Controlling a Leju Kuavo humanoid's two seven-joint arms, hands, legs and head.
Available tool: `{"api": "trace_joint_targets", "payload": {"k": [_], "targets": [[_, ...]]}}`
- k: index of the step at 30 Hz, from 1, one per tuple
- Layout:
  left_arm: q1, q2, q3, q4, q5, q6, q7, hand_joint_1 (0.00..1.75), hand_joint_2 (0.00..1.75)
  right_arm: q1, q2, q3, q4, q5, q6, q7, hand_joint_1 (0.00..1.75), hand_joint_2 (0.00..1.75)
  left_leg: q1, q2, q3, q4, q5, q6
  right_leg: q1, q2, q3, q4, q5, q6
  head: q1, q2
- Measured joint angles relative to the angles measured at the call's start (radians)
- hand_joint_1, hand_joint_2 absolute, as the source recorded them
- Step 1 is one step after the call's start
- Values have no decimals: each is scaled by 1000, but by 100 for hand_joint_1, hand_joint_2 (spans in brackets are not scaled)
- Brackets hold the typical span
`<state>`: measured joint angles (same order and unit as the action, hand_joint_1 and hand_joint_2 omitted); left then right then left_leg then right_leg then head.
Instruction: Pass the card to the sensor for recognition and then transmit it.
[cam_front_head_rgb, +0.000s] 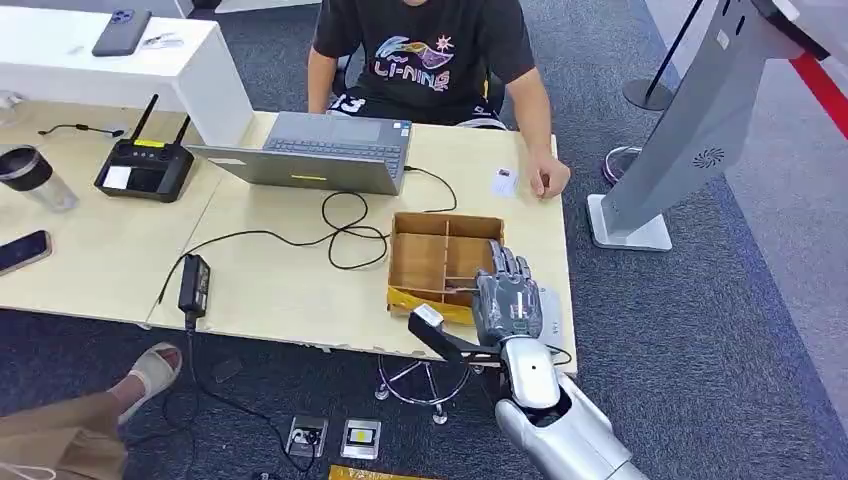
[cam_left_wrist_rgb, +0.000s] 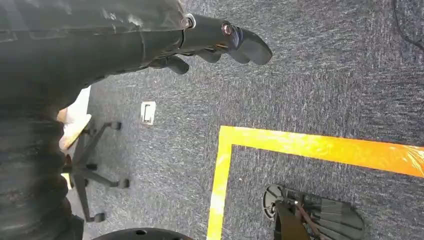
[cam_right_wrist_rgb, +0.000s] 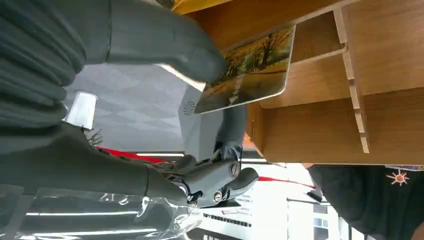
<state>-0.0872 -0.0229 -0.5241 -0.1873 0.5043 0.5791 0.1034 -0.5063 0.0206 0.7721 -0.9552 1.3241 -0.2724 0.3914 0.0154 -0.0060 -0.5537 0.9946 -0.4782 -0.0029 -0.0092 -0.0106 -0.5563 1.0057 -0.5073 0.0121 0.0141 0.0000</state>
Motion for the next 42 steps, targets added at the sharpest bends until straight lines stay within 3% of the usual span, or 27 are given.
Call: {"api": "trace_joint_targets", "payload": {"k": [13, 21, 26, 34, 42], "targets": [[0, 0, 0, 0, 1, 1, 2, 0, 175, -1, 3, 0, 16, 0, 1, 0, 159, 175, 0, 0, 0, 0, 0, 0, 0, 0, 0, 0, 0, 0, 0, 0], [0, 1, -1, 0, 5, 6, 2, 0, 175, -16, 17, 0, 45, 10, -3, 7, 171, 175, 0, 0, 0, 0, 0, 0, 0, 0, 0, 0, 0, 0, 0, 0], [0, 2, -11, 0, -1, -2, 2, 0, 175, -17, 15, -8, 37, 24, -2, 25, 169, 175, 0, 0, 0, 0, 0, 0, 0, 0, 0, 0, 0, 0, 0, 0], [0, 5, -26, 0, -2, -13, -6, 0, 175, 1, -4, -53, -104, 80, 34, 45, 173, 175, 0, 0, 1, 0, 0, 0, 0, 0, 0, 0, 0, 0, 0, 0], [0, 6, -31, 0, 27, 3, 0, 0, 175, 10, -18, -75, -280, 127, 55, 10, 169, 175, 0, 0, 1, 0, 0, 0, 0, 0, 0, 0, 0, 0, 0, 0]]}}
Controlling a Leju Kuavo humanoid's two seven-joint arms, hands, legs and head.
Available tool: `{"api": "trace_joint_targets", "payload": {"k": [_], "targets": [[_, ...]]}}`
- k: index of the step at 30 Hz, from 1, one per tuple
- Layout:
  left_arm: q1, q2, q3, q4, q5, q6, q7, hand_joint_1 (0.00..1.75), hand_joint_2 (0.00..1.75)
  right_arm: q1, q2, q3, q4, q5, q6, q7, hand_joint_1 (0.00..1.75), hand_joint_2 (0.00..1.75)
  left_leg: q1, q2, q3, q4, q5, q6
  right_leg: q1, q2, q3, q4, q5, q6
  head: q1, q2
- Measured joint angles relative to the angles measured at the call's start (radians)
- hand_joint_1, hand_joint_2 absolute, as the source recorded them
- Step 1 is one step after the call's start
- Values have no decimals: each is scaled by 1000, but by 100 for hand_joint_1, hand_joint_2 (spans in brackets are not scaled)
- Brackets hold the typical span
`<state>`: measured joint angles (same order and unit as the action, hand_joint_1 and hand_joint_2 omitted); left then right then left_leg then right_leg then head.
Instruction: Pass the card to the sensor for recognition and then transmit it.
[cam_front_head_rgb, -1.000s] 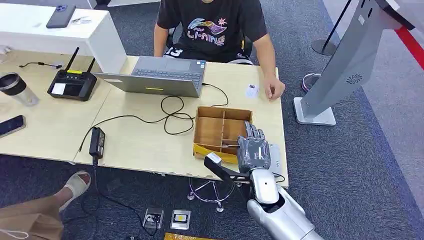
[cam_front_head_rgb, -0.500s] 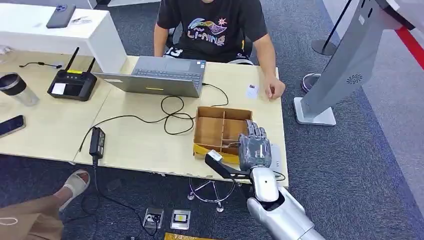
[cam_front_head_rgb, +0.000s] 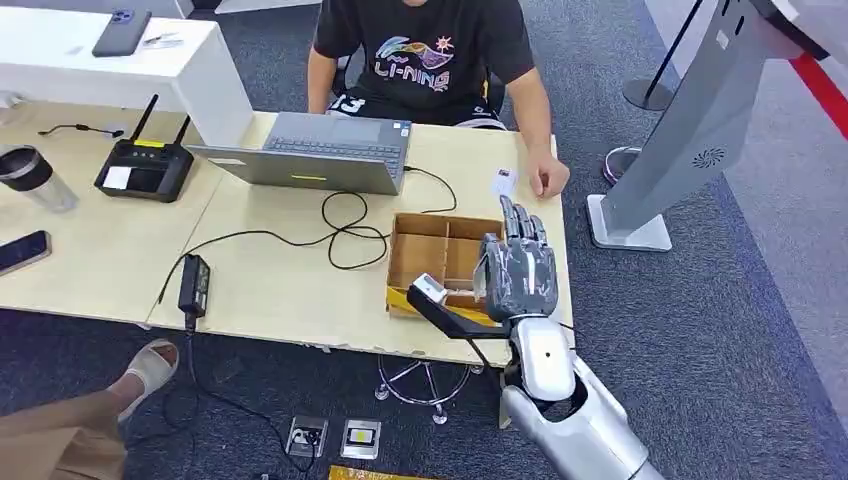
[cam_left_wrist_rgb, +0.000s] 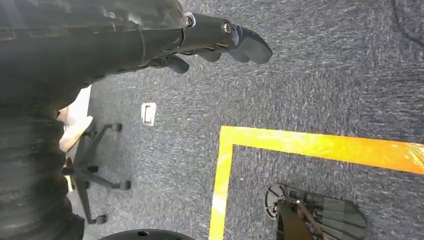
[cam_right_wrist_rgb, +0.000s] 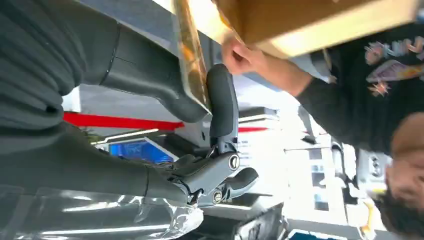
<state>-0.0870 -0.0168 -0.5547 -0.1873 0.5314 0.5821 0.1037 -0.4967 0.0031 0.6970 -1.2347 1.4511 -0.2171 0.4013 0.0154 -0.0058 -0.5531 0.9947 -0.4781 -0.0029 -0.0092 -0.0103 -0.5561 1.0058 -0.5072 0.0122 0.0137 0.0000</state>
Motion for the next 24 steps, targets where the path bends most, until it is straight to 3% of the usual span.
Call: {"api": "trace_joint_targets", "payload": {"k": [3, 8, 12, 24], "targets": [[0, 0, -3, 0, 4, 4, 2, 0, 175, -5, 0, -1, -66, 3, 5, -10, 166, 175, 0, 0, 0, 0, 0, 0, 0, 0, 0, 0, 0, 0, 0, 0], [0, 0, -3, 0, 15, 10, 10, 0, 175, -21, 2, 1, -107, 1, 2, -33, 175, 175, 0, 0, -1, 0, 0, 0, 0, 0, 0, 0, 0, 0, 0, 0], [-1, -1, -3, 0, 22, 25, 21, 0, 175, -74, 27, 4, -105, -32, -41, -56, 175, 175, 0, 0, -1, 0, 0, 0, 0, 0, 0, 0, 0, 0, 0, 0], [-2, -12, -3, 0, 65, 69, 21, 0, 175, -270, 157, 29, 220, -87, -275, -69, 175, 175, 0, 0, -1, 0, 1, 0, 0, -1, 0, 1, 0, 0, 1, 0]]}}
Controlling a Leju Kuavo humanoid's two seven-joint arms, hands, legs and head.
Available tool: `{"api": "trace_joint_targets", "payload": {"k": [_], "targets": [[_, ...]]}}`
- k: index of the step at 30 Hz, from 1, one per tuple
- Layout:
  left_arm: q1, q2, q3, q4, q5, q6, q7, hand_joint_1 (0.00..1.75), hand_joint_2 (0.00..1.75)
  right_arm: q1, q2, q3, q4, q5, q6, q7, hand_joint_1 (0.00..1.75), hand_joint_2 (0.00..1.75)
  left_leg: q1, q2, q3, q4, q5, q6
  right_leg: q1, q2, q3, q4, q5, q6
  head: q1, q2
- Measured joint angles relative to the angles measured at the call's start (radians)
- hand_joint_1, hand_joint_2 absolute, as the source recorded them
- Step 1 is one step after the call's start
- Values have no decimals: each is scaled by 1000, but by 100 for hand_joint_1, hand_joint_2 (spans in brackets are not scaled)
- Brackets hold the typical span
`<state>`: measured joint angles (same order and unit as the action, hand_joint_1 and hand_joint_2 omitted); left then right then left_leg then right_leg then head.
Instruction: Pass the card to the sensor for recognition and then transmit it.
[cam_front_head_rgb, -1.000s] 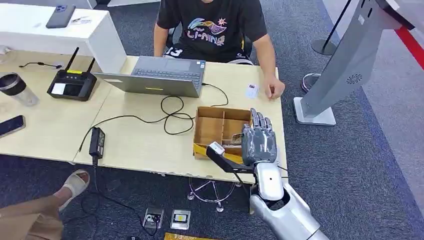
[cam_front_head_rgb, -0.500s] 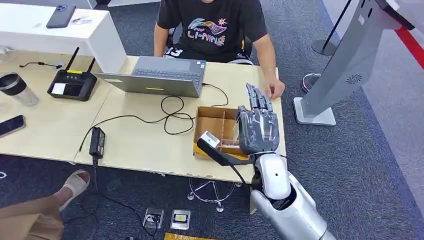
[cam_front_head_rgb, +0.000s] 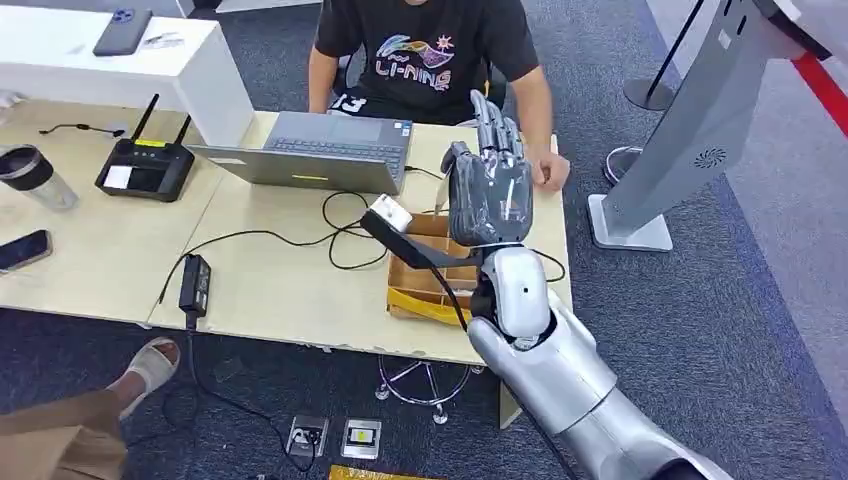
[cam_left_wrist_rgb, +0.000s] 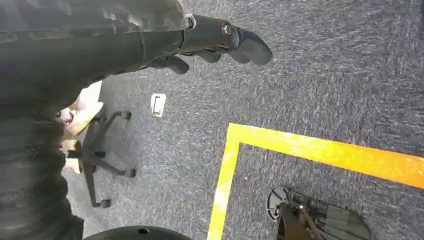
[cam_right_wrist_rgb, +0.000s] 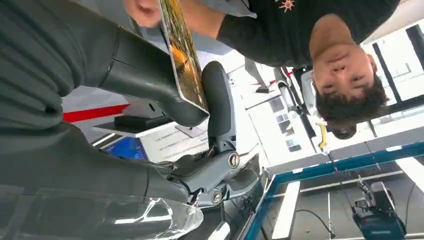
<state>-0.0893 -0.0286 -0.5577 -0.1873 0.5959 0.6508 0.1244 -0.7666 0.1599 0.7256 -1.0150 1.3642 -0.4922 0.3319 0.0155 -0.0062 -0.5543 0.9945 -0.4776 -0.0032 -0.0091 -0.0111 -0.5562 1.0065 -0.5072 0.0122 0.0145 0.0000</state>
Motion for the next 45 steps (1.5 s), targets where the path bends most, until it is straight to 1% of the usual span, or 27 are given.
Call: {"api": "trace_joint_targets", "payload": {"k": [4, 7, 10, 13, 16, 21, 25, 26, 27, 32, 38, 42, 45], "targets": [[0, -4, 0, 0, 13, 11, 0, 0, 175, -53, 39, 2, 134, 4, -44, 11, 175, 175, 0, 0, 0, 0, 0, 0, 0, 0, 0, 0, 0, 0, 0, 0], [1, -6, 0, 0, 24, 20, 0, 0, 175, -78, 53, 2, 210, 19, -73, 29, 175, 175, 0, 0, 0, 0, 0, 0, 0, 0, 0, 0, 0, 0, 0, 0], [1, -6, 0, 0, 32, 27, 1, 0, 175, -99, 61, 0, 278, 40, -84, 52, 175, 175, 0, 0, 0, 0, 0, 0, 0, 0, 0, 0, 0, 0, 0, 0], [1, -9, 0, 0, 33, 29, 18, 0, 175, -108, 60, -3, 315, 54, -99, 72, 175, 175, 0, 0, 0, 0, 0, 0, 0, 0, 0, 0, 0, 0, 0, 0], [1, -9, 0, 0, 33, 29, 18, 0, 175, -113, 57, -10, 344, 54, -111, 74, 175, 175, 0, 0, 1, 0, 0, 0, 0, 0, 0, 0, 0, 0, 0, 0], [1, -9, 0, 0, 33, 29, 19, 0, 175, -118, 56, -13, 366, 55, -112, 76, 175, 175, 0, 0, 0, 0, 0, 0, 0, 0, -1, 0, 0, 0, 0, 0], [1, -9, -4, 0, 31, 27, 37, 0, 175, -123, 50, -21, 389, 76, -112, 95, 175, 175, 0, 0, 0, 0, 0, 0, 0, 0, -1, 0, 0, 0, 0, 0], [1, -8, -8, 0, 30, 26, 37, 0, 175, -124, 48, -26, 395, 81, -111, 97, 79, 175, 0, 0, 0, 0, 0, 0, 0, 1, -1, 0, 0, 0, 0, 0], [1, -8, -10, 0, 30, 23, 36, 0, 175, -125, 45, -30, 398, 85, -111, 98, 0, 175, 0, 0, 0, 0, 0, 0, 0, 1, -1, 0, 0, 0, 0, 0], [1, -8, -10, 0, 35, 15, 31, 0, 175, -125, 33, -37, 400, 114, -103, 97, 0, 175, 0, 0, 0, 0, 0, 0, 0, 1, -1, 0, 0, 0, 0, 0], [1, -6, -11, 0, 39, 2, 26, 0, 175, -123, 22, -42, 375, 192, -90, 101, 0, 175, 0, 0, 1, 0, 0, 0, 0, 1, -1, 0, 0, 0, 0, 0], [1, -4, -18, 0, 39, -8, 26, 0, 175, -101, -12, -61, 280, 202, -33, 92, 0, 175, 0, 0, 1, 0, 0, 0, 0, 1, 0, 0, 0, 0, 0, 0], [1, -3, -25, 0, 38, -13, 26, 0, 175, -76, -49, -77, 178, 204, 40, 92, 0, 175, 0, 1, 2, 1, 0, 0, 0, 1, 0, 0, 0, 0, 0, 0]]}}
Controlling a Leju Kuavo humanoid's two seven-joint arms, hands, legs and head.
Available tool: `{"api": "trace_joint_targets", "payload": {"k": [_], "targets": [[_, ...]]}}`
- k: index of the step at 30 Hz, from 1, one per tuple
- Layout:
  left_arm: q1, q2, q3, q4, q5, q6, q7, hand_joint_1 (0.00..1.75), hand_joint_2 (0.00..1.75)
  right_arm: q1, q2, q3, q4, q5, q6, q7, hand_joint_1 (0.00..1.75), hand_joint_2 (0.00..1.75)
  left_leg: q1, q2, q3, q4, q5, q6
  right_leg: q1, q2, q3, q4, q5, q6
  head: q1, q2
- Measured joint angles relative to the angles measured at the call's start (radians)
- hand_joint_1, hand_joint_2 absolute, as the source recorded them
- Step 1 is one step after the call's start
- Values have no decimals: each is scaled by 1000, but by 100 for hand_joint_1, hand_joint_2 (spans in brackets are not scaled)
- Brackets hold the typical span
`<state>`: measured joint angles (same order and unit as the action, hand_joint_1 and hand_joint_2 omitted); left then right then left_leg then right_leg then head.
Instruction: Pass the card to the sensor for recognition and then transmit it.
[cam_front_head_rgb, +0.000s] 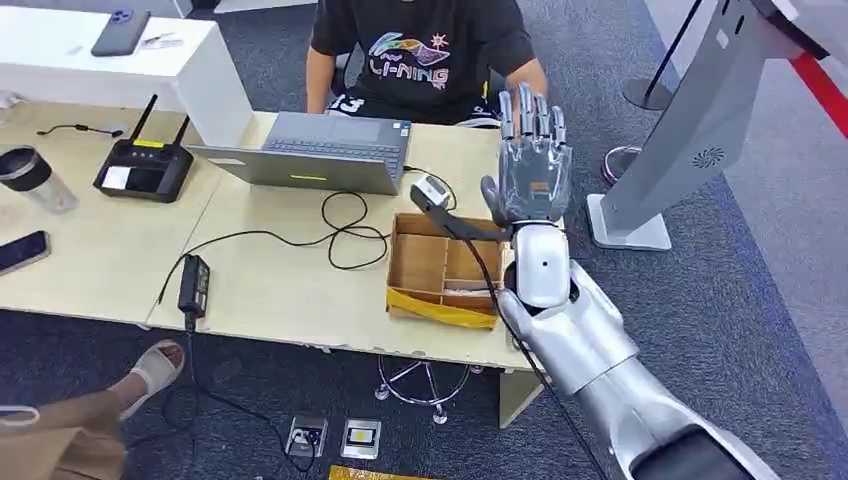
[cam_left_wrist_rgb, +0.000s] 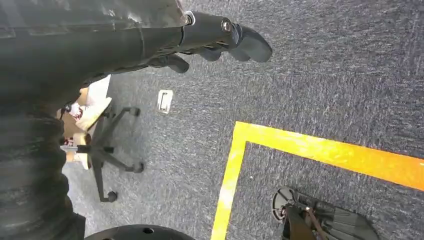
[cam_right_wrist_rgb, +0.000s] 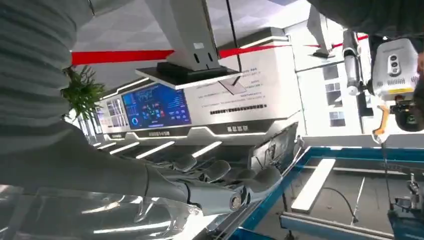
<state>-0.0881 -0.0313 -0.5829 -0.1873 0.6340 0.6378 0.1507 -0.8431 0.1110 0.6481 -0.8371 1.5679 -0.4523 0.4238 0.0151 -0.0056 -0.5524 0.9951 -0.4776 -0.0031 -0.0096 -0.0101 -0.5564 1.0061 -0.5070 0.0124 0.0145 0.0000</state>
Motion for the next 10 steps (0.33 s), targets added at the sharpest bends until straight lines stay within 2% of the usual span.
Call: {"api": "trace_joint_targets", "payload": {"k": [5, 10], "targets": [[0, 2, -9, 0, 18, 21, 30, 0, 175, 79, -70, -31, -187, 1, 127, -10, 0, 175, 0, 0, 0, 0, 0, 0, 0, 0, 0, 0, 0, 0, 0, 0], [0, 0, -9, 0, 48, 54, 42, 0, 175, 163, -128, -68, -342, 3, 148, -20, 0, 175, 0, 1, 1, 0, -1, 0, 0, 0, 0, -1, 0, 0, 0, 0]]}}
